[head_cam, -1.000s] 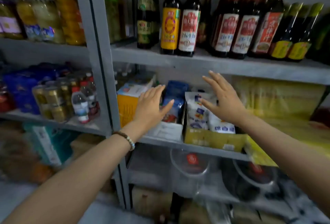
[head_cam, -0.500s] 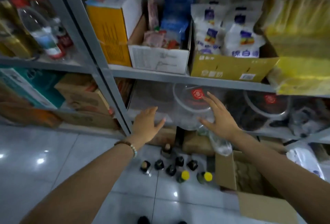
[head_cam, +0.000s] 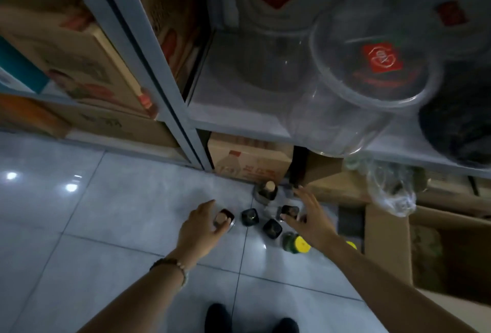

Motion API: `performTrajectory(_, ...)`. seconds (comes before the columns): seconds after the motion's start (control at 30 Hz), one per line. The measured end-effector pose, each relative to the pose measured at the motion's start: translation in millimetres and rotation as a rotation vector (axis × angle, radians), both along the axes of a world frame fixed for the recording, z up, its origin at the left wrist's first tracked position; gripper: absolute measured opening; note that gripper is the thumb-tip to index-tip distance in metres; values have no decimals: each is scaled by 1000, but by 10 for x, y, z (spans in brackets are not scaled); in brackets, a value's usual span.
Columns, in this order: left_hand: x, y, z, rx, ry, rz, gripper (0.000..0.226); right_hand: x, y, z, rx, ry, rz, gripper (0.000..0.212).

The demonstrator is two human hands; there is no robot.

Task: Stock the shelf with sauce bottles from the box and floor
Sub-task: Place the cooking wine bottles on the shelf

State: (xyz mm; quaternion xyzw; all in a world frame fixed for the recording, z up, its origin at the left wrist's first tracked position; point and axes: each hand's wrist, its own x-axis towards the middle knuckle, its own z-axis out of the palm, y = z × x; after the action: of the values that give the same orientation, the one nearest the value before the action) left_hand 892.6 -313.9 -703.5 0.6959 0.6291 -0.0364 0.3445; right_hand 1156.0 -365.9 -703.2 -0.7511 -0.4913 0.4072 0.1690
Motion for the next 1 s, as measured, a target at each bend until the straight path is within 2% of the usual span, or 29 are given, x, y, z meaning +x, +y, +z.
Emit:
performTrajectory(0.17, -80, -42, -1035, 19, -41, 123, 73, -7, 150, -1051, -44, 72, -69, 88)
performTrajectory(0.43, -106, -28, -2550, -14, -171, 287, 101, -1, 695, -2380, 18, 75, -86, 88)
performTrajectory(0.6, -137, -7, -3196, 57, -305, 323, 90, 14, 945, -2985, 54, 163, -156, 76)
performTrajectory(0.7, -137, -13, -3426, 123, -380, 358, 77, 13, 994, -3266, 75, 128, -196, 78)
performTrajectory(0.8, -169, 5, -3507, 164, -402, 365, 63, 7, 1009, -3352, 128, 78, -231, 67)
performTrajectory(0.87, -221, 45, -3489, 173, -396, 375, 60, 2, 992, -3313, 140, 69, -240, 63)
performTrajectory(1.0, -358, 171, -3162, 180, -380, 333, 54, 31, 924, -2952, 194, 27, -223, 71)
